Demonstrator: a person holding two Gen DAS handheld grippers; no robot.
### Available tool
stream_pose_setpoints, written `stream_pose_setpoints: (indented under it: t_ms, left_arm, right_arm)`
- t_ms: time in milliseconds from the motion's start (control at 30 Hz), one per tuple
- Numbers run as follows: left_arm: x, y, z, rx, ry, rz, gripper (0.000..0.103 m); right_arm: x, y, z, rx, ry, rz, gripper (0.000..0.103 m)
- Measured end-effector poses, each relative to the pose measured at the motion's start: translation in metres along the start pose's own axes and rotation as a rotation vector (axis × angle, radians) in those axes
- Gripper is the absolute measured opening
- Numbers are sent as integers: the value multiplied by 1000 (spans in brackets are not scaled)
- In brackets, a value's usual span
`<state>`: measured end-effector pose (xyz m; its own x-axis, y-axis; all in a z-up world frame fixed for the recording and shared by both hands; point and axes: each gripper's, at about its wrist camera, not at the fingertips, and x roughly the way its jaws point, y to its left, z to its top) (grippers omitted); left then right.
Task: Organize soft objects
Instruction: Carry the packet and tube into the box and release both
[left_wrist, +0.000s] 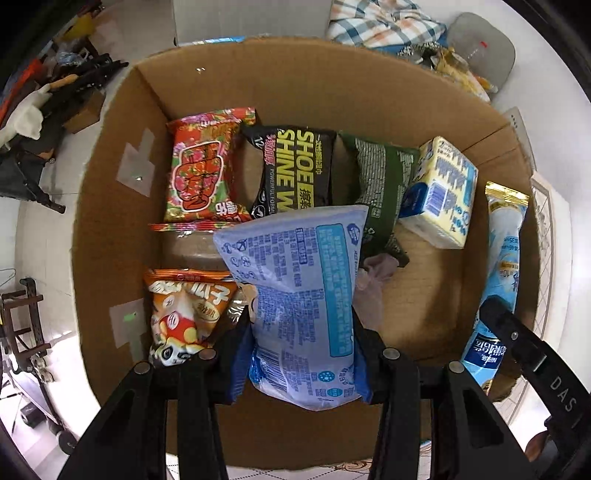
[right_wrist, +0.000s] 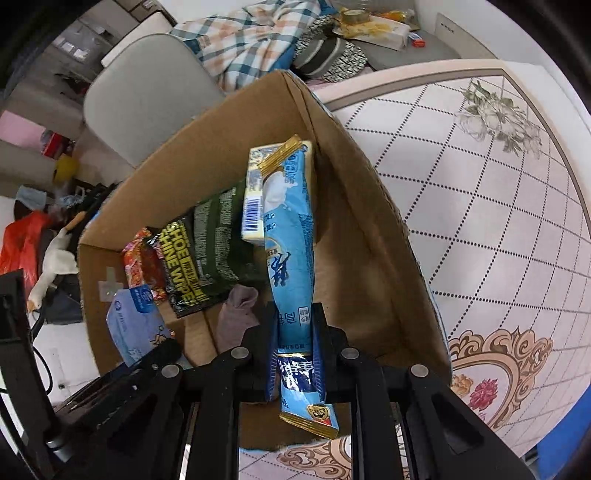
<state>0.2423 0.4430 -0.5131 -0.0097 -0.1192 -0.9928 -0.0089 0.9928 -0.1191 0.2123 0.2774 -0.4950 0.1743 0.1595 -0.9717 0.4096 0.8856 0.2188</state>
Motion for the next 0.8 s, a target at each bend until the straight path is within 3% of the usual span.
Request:
stream_pose_setpoints:
  t_ms: [133, 167, 267, 367, 467, 633, 800]
  left_arm:
    - [5, -2, 4, 16, 29, 16, 48]
    - [4, -1, 4, 7, 36, 23, 49]
    - [2, 2, 3, -8, 45, 16, 49]
    - [-2, 6, 0, -21, 45, 14, 50]
    - [-10, 11, -6, -28, 26, 8, 60]
    - [-31, 13, -13, -24, -21, 9, 92]
    - [-52, 19, -20, -19, -81, 45, 94]
  right_arm:
    - [9, -3, 2, 12, 11, -9, 20]
    - [10, -3, 3, 11, 16, -10, 23]
    - [9, -1, 2, 4, 24, 3, 47]
    - [1, 5, -1, -18, 14, 5, 51]
    - [-5, 7, -3, -34, 20, 12, 55]
    - [-15, 7, -7, -76, 35, 13, 58]
    - [-26, 8, -13, -144, 32, -20, 68]
